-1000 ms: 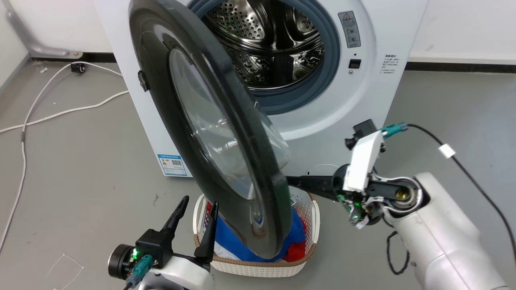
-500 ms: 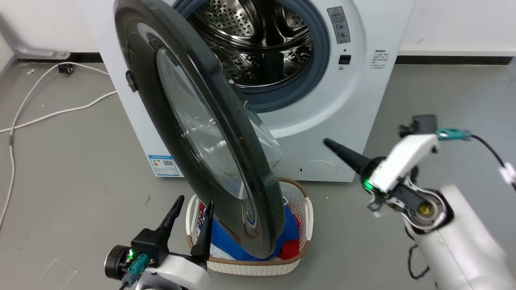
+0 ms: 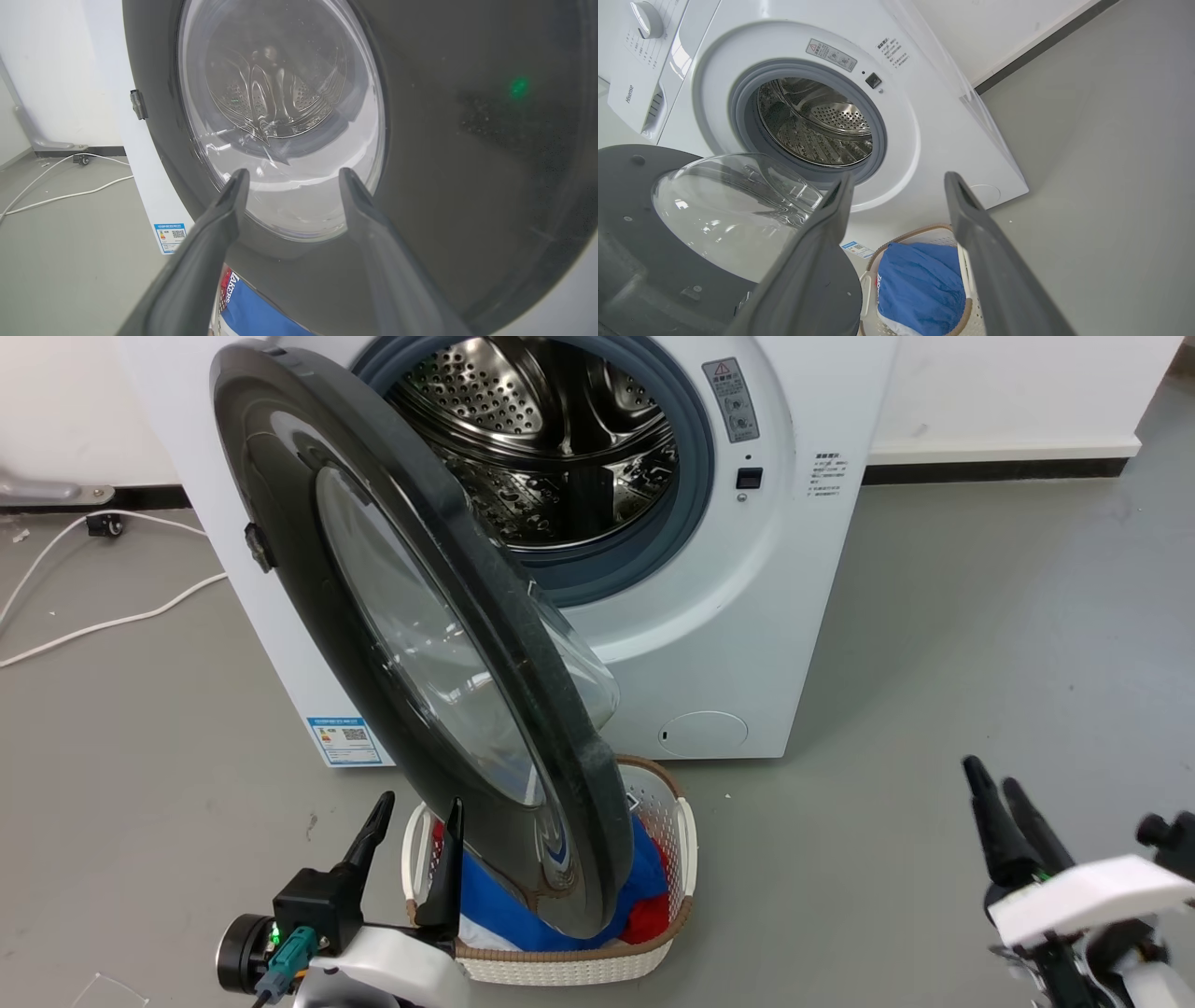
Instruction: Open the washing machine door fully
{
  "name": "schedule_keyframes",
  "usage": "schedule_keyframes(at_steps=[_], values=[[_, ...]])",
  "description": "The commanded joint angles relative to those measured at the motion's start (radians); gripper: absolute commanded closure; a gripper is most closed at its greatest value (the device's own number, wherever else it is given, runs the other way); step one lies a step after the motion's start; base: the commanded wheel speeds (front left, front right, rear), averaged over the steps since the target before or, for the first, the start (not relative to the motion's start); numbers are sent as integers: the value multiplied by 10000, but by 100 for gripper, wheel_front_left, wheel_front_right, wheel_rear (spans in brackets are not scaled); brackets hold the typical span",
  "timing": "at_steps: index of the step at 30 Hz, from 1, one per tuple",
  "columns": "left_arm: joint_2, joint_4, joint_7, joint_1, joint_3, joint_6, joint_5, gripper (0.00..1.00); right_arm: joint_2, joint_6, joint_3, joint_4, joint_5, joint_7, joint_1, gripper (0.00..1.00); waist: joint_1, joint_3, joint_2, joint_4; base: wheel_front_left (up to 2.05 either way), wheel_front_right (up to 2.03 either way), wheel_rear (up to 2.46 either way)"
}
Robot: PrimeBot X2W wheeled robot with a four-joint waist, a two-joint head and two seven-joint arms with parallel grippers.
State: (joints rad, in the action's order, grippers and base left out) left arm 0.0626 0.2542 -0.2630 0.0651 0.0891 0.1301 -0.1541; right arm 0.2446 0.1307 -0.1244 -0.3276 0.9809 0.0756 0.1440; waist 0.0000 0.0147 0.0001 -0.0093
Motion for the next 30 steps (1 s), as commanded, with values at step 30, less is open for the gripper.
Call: schedule_keyframes(at_steps=[30], values=[[-39, 146, -25, -43, -383, -9, 254, 0, -1877, -1, 1508, 2848, -8906, 755, -2293, 0, 0, 145, -1, 29, 0, 0, 0]])
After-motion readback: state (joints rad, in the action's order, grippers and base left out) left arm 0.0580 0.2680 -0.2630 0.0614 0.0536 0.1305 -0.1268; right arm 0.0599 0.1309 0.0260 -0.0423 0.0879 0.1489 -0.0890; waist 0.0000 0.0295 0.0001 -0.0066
